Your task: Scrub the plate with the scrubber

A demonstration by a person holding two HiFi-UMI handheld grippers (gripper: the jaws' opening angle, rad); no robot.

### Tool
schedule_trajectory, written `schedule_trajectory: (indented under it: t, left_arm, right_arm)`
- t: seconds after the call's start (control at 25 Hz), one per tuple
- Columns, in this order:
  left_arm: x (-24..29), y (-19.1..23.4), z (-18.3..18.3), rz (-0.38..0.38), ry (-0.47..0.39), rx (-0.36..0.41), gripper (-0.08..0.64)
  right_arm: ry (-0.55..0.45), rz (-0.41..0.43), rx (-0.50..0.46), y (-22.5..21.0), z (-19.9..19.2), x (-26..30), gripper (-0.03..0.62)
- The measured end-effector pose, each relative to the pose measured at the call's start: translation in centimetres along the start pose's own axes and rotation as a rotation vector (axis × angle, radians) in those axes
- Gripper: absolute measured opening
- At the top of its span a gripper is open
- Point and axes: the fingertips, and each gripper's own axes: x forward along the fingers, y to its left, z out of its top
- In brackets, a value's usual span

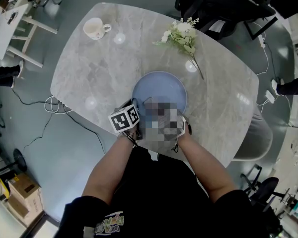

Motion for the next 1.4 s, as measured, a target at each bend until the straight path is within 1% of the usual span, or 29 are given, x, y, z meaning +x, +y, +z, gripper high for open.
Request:
schedule_trajectory:
  t: [0.2,0.4,0.48,0.64,0.76,0.84,0.92,1.08,1.12,1.28,1.4]
  left_arm:
    - [0.0,0.0,-0.1,-0.007,0.001,-0.010,0.029]
    - [0.0,-0.1,-0.1,-0.028,0.008,0.002,0.029]
    - [0.0,-0.1,-0.1,-0.047,0.016,0.016,0.029]
    - [0.1,-0.2,-0.2,-0.077,0.028,0.050,0.029]
    - [-0.2,-0.2,-0.2,-0.092,0.023,0.090,0.038]
    - [-0.8,-0.3,0.1,-0.097,-0.003,0.132,0.059]
    - [-1.6,-0.4,0.6,-0.101,-0.034,0.173,0.101]
    - [-3.7,-0.7,1.6,-0.113,-0.112,0.205,0.103]
    - [-4.4,-0.9,1.9,-0.118,-0.137,0.212,0.098]
    - [-7.8,-2.7,2.8,-0.139,-0.245,0.258,0.026]
    - [-10.7,-5.0,2.2,-0.181,-0.291,0.296,0.017]
  right_arm:
    - [-0.006,0.029,0.037,0.8,1.3,1.4,0.075]
    - [-0.005,0.013,0.064,0.1,1.3,2.5,0.078]
    - [-0.018,0.013,0.110,-0.3,1.2,2.6,0.080]
    - [-0.087,0.000,0.250,-2.0,1.5,2.4,0.078]
    - [-0.135,0.003,0.330,-3.5,1.7,1.7,0.078]
    - [-0.166,0.003,0.367,-4.4,1.7,1.1,0.077]
    - [-0.198,0.013,0.401,-5.2,1.8,0.3,0.077]
    - [-0.273,0.041,0.441,-6.1,1.8,-1.8,0.077]
    - [-0.292,0.048,0.441,-6.2,1.9,-2.4,0.077]
    - [-0.357,0.071,0.405,-6.4,1.9,-5.2,0.077]
    - [-0.394,0.088,0.367,-6.0,1.4,-7.6,0.077]
